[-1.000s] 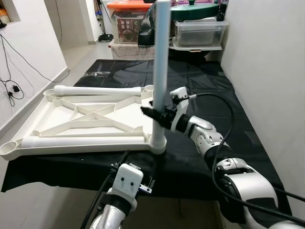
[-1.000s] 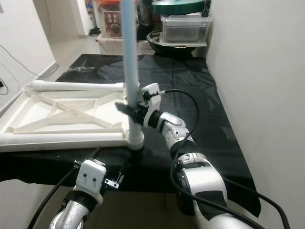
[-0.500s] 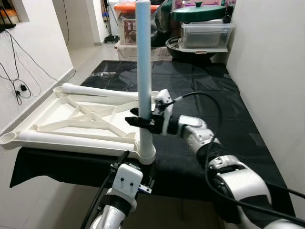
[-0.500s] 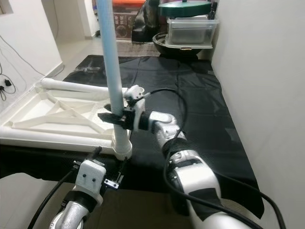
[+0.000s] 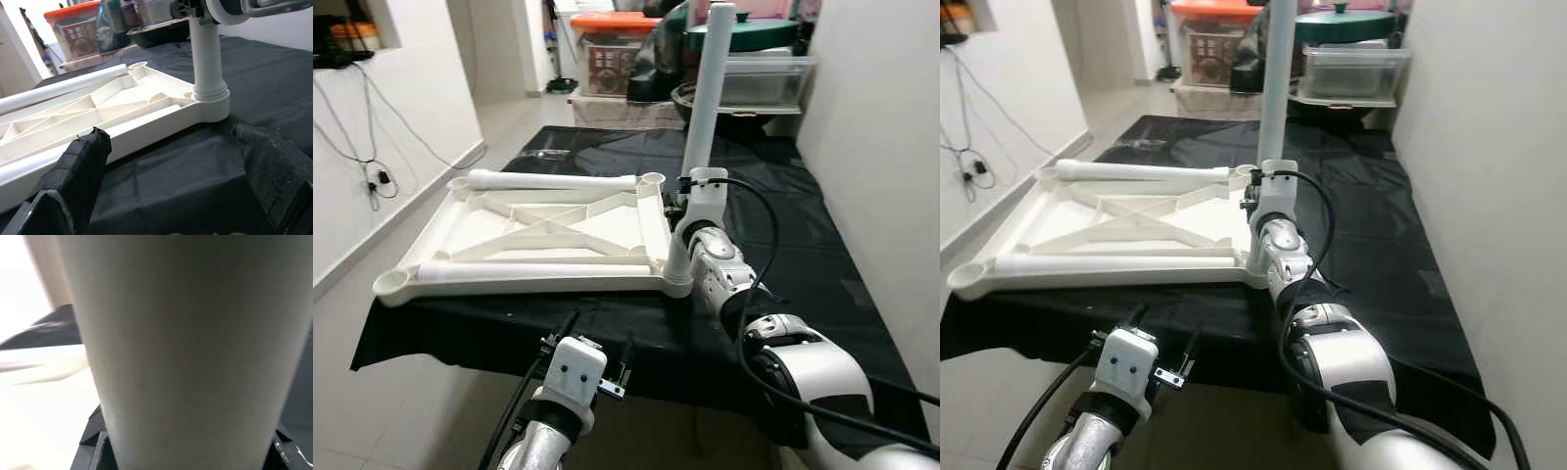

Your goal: Building children table

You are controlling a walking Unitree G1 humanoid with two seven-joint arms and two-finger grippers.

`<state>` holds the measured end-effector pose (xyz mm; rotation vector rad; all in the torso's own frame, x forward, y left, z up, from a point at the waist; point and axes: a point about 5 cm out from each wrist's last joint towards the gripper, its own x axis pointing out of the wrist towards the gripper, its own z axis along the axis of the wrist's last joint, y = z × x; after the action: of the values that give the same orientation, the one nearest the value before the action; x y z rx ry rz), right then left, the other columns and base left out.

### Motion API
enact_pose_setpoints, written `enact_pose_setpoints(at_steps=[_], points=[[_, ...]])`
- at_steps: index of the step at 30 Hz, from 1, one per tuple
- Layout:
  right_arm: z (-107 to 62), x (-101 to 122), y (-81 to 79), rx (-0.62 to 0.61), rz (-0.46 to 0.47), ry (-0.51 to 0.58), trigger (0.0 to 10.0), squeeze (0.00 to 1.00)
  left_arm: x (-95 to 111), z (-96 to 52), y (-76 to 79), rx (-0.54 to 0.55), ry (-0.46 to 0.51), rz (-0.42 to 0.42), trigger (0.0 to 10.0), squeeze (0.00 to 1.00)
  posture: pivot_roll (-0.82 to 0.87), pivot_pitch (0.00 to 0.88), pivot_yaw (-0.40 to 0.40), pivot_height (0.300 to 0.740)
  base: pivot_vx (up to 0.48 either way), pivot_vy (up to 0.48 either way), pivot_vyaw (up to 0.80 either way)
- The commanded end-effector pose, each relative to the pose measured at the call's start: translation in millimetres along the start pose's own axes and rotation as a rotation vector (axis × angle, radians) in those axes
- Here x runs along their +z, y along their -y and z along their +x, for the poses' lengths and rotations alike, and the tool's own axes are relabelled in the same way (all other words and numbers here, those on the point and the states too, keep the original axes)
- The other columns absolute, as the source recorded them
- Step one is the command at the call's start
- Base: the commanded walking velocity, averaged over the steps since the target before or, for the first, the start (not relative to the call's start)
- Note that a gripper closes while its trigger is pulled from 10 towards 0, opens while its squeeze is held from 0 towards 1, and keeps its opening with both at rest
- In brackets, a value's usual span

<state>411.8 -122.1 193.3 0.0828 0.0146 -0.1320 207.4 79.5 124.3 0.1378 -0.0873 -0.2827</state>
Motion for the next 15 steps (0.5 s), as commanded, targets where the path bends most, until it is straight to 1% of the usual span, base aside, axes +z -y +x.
enact_pose_setpoints(at_steps=[1,3,4,5,6,7,8,9,11,12,14,15], points=[[-5.2,-21,3.9,-0.118,0.098,-0.099,0.0,0.00,-3,-0.4,-1.9,0.002,-0.015,0.005,10.0,0.00,0.06,0.000,0.005,0.740,0.000,0.000,0.00],[-9.4,-25,-11.5,-0.108,0.136,-0.121,0.0,0.00,-3,-0.1,-2.5,0.000,-0.015,0.009,10.0,0.00,0.06,0.000,0.002,0.740,0.000,0.000,0.00],[-11.0,-24,-23.3,-0.028,0.166,-0.115,10.0,0.00,-3,-0.1,-2.5,0.000,-0.014,0.009,10.0,0.00,0.06,0.000,0.002,0.740,0.000,0.000,0.00],[-11.0,-24,-23.3,-0.028,0.166,-0.115,10.0,0.00,-3,-0.1,-2.5,0.000,-0.014,0.009,10.0,0.00,0.06,0.000,0.002,0.740,0.000,0.000,0.00],[-12.9,-21,-35.1,0.053,0.192,-0.093,10.0,0.00,-3,0.1,-2.5,0.001,-0.014,0.009,10.0,0.00,0.06,0.000,0.000,0.740,0.000,0.000,0.00],[-12.9,-21,-35.1,0.053,0.192,-0.093,10.0,0.00,-3,0.1,-2.5,0.001,-0.014,0.009,10.0,0.00,0.06,0.000,0.000,0.740,0.000,0.000,0.00],[-13.5,-20,-38.7,0.092,0.206,-0.081,10.0,0.19,-3,0.3,-2.3,0.001,-0.014,0.009,10.0,0.00,0.06,0.000,0.000,0.740,0.000,0.000,0.00],[-13.6,-18,-39.6,0.112,0.222,-0.063,10.0,1.00,-3,0.5,-2.1,0.001,-0.014,0.008,10.0,0.00,0.06,0.000,0.001,0.740,0.000,0.000,0.00],[-13.2,-17,-38.8,0.125,0.229,-0.049,10.0,1.00,-3,0.5,-1.9,0.001,-0.015,0.008,10.0,0.00,0.06,0.000,0.001,0.740,0.000,0.000,0.00],[-12.0,-13,-35.9,0.145,0.231,-0.018,10.0,0.64,-3,0.5,-1.8,0.001,-0.014,0.007,10.0,0.00,0.06,0.000,0.001,0.740,0.000,0.000,0.00],[-11.3,-10,-33.8,0.150,0.228,0.004,10.0,0.64,-3,0.5,-1.7,0.001,-0.014,0.007,10.0,0.00,0.06,0.000,0.001,0.740,0.000,0.000,0.00],[-9.7,-6,-31.3,0.200,0.254,0.026,10.0,0.00,-3,0.3,-1.8,0.001,-0.014,0.006,10.0,0.00,0.06,0.000,0.001,0.740,0.000,0.000,0.00]])
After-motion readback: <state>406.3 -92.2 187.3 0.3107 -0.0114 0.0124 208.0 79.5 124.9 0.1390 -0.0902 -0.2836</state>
